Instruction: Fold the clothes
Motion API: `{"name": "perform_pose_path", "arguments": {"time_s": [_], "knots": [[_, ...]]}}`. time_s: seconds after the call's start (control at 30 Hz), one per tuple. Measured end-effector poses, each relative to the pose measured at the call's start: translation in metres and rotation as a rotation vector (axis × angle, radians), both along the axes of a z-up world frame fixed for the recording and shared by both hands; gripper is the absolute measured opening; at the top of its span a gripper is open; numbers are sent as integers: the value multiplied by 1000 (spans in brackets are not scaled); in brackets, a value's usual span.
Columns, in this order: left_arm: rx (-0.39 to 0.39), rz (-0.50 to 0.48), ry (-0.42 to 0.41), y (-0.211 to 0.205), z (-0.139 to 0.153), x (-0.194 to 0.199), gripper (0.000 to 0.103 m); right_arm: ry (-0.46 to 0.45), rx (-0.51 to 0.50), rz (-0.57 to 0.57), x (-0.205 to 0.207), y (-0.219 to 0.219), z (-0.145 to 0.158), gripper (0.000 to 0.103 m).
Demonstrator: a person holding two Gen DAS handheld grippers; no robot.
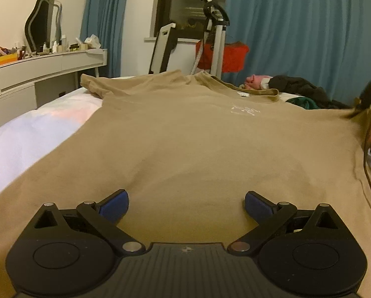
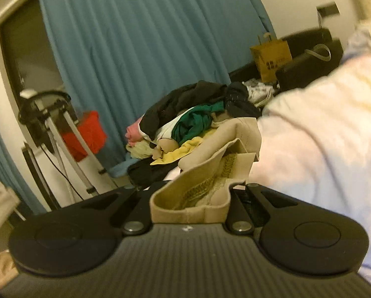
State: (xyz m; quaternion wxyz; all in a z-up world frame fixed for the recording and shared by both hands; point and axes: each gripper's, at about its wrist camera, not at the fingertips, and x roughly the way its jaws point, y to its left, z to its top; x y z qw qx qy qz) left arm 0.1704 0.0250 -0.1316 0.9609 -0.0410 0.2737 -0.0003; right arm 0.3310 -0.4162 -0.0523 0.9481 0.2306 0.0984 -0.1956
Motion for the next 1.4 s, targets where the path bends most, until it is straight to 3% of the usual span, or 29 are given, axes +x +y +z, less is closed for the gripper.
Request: {"name": "perform_pose_path", "arguments": {"time_s": [0.13,0.23,0.4,0.5,0.6,0.8,0.9,0.93,0.97,1.03,1.1,1.23,1.4], "knots": [[-18,10,58,10,20,-6,101,65,-173,-9,9,49,39,6],[-25,0,46,23,37,-21,102,111,-321,1,17,100,63,7],[-105,55,37,61,52,-28,102,128,-536,89,31,199,76,7],[-159,94,42,85,59,-29,102,162,-669,163,45,267,59,7],[-192,141,85,106,54,-22,102,226,-778,255,62,323,20,7],[-227,187,134,129,37,-5,102,359,-831,403,88,372,-38,9],[-185,185,133,124,34,-2,102,381,-784,473,92,371,-36,21],[-171,181,133,121,33,-2,102,361,-750,490,88,366,-29,36],[-158,177,134,118,33,-2,102,315,-691,508,79,360,-20,68],[-144,175,131,114,33,-4,102,218,-557,549,59,345,-1,103],[-136,174,126,110,34,-6,102,160,-438,600,39,334,19,103],[-126,167,118,100,37,-15,102,99,-346,624,-24,318,55,103],[-107,143,104,87,48,-29,102,58,-186,612,-132,278,85,103]]}}
